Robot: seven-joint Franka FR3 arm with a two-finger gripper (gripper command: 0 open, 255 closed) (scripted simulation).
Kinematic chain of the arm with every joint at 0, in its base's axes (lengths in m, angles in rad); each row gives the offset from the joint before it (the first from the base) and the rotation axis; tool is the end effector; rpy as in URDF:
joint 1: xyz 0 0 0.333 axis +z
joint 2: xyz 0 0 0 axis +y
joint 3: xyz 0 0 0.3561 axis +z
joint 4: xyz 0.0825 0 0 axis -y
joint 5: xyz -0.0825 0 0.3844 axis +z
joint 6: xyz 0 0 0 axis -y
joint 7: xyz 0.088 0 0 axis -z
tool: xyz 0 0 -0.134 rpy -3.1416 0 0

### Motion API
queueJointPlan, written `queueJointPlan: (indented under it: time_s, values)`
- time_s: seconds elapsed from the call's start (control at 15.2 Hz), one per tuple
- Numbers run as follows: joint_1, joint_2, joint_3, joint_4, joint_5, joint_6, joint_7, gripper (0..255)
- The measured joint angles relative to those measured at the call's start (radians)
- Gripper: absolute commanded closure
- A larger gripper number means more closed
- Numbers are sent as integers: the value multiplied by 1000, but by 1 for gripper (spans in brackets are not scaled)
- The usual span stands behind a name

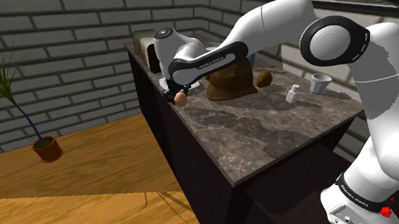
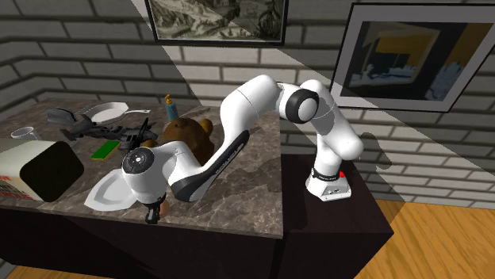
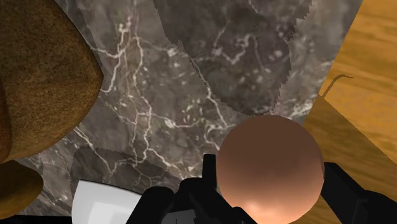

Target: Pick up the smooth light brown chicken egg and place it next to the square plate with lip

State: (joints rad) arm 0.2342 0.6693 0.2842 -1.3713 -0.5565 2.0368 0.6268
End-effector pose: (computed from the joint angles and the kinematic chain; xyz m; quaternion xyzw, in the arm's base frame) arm 0.6998 0.2960 0.3445 0.9860 0.0380 0.0991 0.1288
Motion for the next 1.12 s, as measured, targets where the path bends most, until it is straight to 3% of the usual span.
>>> queueJointPlan:
  time_s: [0.4, 0.73, 1.12]
  values:
    - [0, 0, 0, 0, 0, 0, 0, 0]
    - [15, -44, 16, 33, 20, -77, -12, 0]
    - [16, -52, 17, 34, 23, -87, -14, 0]
